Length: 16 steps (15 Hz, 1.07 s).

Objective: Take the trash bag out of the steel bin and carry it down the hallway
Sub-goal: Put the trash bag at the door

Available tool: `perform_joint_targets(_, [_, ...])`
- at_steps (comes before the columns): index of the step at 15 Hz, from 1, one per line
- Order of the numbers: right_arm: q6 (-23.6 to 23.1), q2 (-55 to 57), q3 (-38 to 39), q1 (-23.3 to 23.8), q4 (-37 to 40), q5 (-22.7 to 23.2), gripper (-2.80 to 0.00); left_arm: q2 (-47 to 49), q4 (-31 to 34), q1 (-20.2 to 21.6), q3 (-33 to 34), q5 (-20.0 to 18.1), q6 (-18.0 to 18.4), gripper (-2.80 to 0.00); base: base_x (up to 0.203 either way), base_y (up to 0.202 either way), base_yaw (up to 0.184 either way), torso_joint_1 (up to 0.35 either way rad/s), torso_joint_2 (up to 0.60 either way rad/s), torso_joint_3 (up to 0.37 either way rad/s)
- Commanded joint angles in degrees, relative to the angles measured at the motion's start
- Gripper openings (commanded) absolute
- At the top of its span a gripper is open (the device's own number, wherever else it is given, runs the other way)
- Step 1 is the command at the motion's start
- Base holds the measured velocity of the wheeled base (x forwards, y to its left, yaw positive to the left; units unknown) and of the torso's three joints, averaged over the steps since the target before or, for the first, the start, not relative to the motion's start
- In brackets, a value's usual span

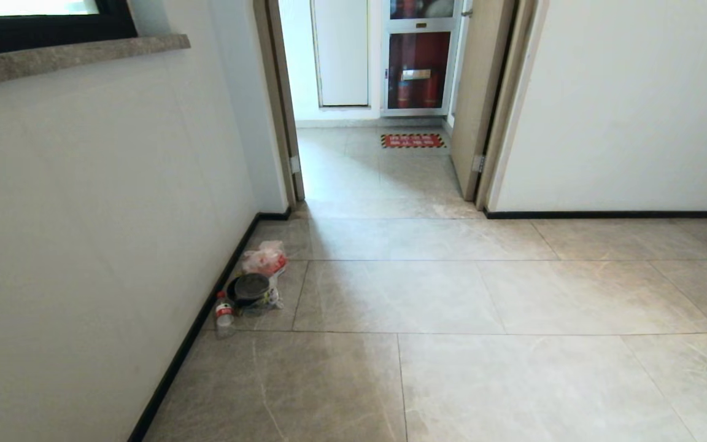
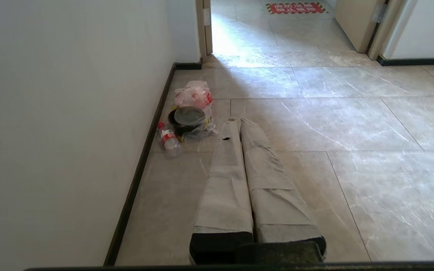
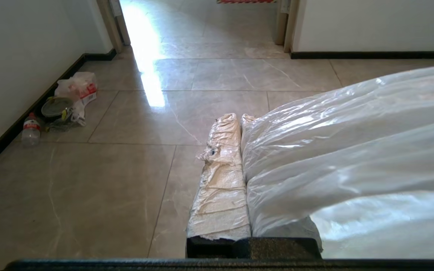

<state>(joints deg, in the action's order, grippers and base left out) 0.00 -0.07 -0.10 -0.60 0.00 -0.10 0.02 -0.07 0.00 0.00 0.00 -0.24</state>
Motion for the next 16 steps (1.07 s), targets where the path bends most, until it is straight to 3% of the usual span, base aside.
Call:
perform_joint_targets(1, [0.00,-2.22,0.01,-0.02,0.00,0.01,-2.80,0.06,-0.01,0.00,0.00,0.00,-0.02,-2.80,0.192,0.000,0.000,0.003,0.00,0.004])
perform_joint_targets(16, [-0.09,-2.22,0.01,-0.02,0.00,0.01,-2.80,0.06,-0.01,0.00,0.00,0.00,-0.11,-2.80,0.188,0.000,0.000,0.003,0.00,0.003])
